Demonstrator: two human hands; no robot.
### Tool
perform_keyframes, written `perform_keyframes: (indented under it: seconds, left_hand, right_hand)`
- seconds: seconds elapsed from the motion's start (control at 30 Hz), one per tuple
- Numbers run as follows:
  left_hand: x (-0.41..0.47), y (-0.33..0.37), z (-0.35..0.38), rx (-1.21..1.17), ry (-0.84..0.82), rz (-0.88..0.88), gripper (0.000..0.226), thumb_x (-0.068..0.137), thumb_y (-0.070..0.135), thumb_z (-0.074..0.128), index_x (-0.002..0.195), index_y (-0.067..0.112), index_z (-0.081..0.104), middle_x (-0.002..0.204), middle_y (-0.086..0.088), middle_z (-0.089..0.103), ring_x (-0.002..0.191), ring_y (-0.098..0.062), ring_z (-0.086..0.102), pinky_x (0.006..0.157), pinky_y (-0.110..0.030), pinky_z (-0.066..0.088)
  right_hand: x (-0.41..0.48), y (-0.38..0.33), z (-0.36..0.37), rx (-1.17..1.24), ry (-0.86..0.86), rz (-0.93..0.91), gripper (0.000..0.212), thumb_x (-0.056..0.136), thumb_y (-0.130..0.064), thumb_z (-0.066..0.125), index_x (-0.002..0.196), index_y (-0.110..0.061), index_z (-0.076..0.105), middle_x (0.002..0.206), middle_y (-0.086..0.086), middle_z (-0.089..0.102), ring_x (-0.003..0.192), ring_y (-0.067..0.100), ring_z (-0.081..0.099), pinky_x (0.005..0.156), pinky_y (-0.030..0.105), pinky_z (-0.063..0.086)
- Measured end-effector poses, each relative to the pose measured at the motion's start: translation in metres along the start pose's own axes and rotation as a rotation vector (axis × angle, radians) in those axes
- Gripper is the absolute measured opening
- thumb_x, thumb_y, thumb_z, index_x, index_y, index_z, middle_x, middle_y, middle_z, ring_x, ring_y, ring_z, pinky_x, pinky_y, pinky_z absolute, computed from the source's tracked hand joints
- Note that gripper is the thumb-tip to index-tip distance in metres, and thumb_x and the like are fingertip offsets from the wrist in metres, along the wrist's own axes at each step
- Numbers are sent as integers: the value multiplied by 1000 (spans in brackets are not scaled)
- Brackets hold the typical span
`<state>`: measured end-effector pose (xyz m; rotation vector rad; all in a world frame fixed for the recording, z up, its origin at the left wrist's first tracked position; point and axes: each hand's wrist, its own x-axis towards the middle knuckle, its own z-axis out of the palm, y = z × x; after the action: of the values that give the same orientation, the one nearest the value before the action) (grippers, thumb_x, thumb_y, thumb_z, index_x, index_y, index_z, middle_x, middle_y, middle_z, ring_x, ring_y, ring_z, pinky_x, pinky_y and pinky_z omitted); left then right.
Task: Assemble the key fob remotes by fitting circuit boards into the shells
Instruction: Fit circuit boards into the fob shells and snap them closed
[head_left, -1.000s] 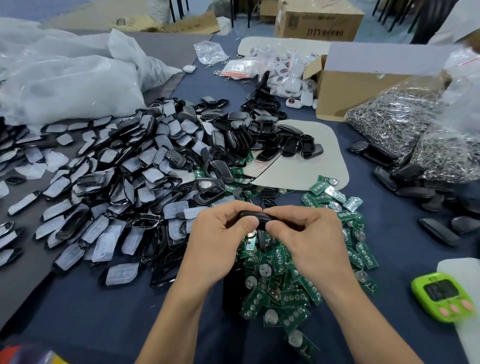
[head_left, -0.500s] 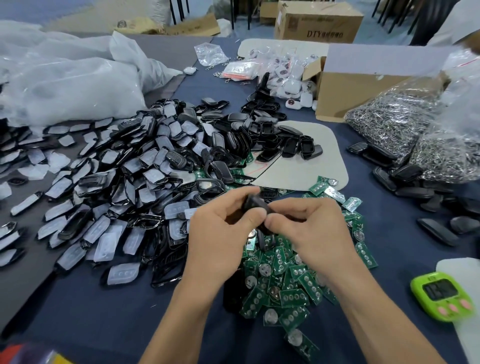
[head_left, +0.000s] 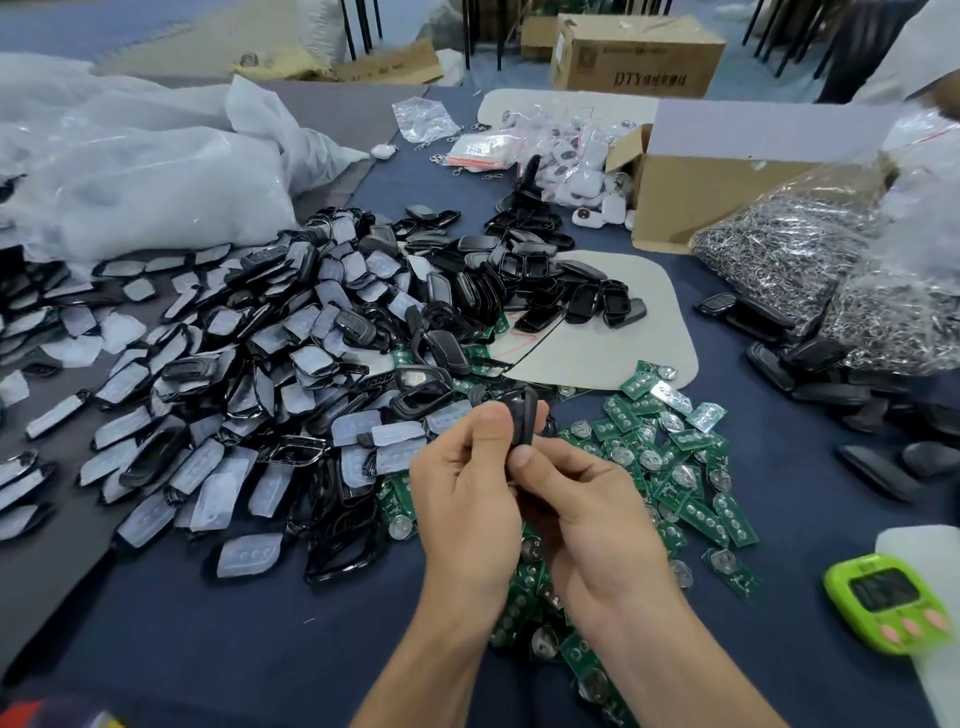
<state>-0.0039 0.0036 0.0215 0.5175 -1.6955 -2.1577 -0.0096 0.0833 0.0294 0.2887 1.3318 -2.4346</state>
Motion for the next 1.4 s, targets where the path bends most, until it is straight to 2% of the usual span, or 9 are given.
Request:
perform_keyframes:
  seconds: [0.13, 0.23, 0.33, 0.47, 0.63, 0.87, 1.13, 1.27, 1.4]
  left_hand:
    - [5, 5, -3, 107, -74, -2, 38, 96, 43, 55, 81, 19, 80, 79, 0, 79, 71, -11, 72, 55, -18, 47]
    - [12, 7, -20, 478, -218, 207, 35, 97, 53, 51, 82, 30, 73, 65, 14, 67, 61, -3, 56, 56, -24, 44]
    - [14, 13, -35, 803, -314, 321, 17, 100, 53, 53, 106, 46, 68, 77, 21, 68, 73, -4, 62, 62, -24, 47]
    - [13, 20, -38, 786, -479, 234, 17, 97, 38, 65, 109, 50, 66, 83, 22, 70, 71, -5, 69, 66, -32, 59]
    - [12, 21, -38, 611, -255, 246, 32, 72, 28, 85, 94, 49, 76, 76, 22, 75, 70, 3, 70, 63, -10, 50]
    - [14, 13, -39, 296, -300, 224, 18, 81, 25, 80, 94, 37, 78, 87, 9, 78, 80, -8, 72, 73, -20, 54]
    - [6, 6, -27, 49, -333, 234, 10, 89, 32, 74, 96, 25, 74, 85, -3, 69, 79, -21, 62, 70, -41, 55]
    - [6, 6, -25, 20, -327, 222, 15, 87, 31, 75, 93, 18, 73, 79, -3, 68, 73, -15, 60, 66, -30, 53]
    - [8, 7, -25, 26, -333, 212, 14, 86, 22, 78, 92, 11, 73, 75, -4, 67, 67, -13, 60, 64, -24, 51]
  right_hand:
    - [0, 1, -1, -91, 24, -46, 17, 69, -13, 84, 85, -6, 82, 80, 20, 73, 76, 27, 61, 67, 28, 57]
    - [4, -13, -12, -593, 32, -194, 7, 82, -12, 82, 87, -17, 82, 79, 15, 75, 76, 18, 67, 75, 39, 54]
    - [3, -35, -23, -885, 130, -411, 40, 78, -13, 82, 106, -42, 78, 95, -22, 78, 92, -1, 73, 82, 22, 57]
    - [-1, -51, -23, -1101, -100, -558, 44, 82, -10, 69, 106, -46, 78, 93, -30, 75, 91, -6, 72, 78, 5, 50]
    - [3, -48, -22, -965, -5, -519, 45, 80, 0, 81, 89, -45, 80, 80, -22, 77, 79, 2, 75, 75, 19, 57]
    - [3, -35, -22, -743, -22, -464, 24, 75, -20, 78, 90, -38, 79, 83, -10, 79, 75, 11, 75, 68, 22, 58]
    - [-3, -37, -17, -560, -43, -500, 15, 72, -16, 82, 82, -27, 82, 72, 2, 78, 67, 34, 72, 62, 37, 60]
    - [-2, -35, -19, -521, -30, -486, 17, 72, -14, 83, 79, -29, 83, 72, 5, 78, 69, 39, 72, 64, 45, 60]
    - [-1, -30, -20, -500, -27, -463, 23, 76, -3, 84, 81, -26, 83, 72, 6, 78, 64, 23, 70, 63, 35, 57]
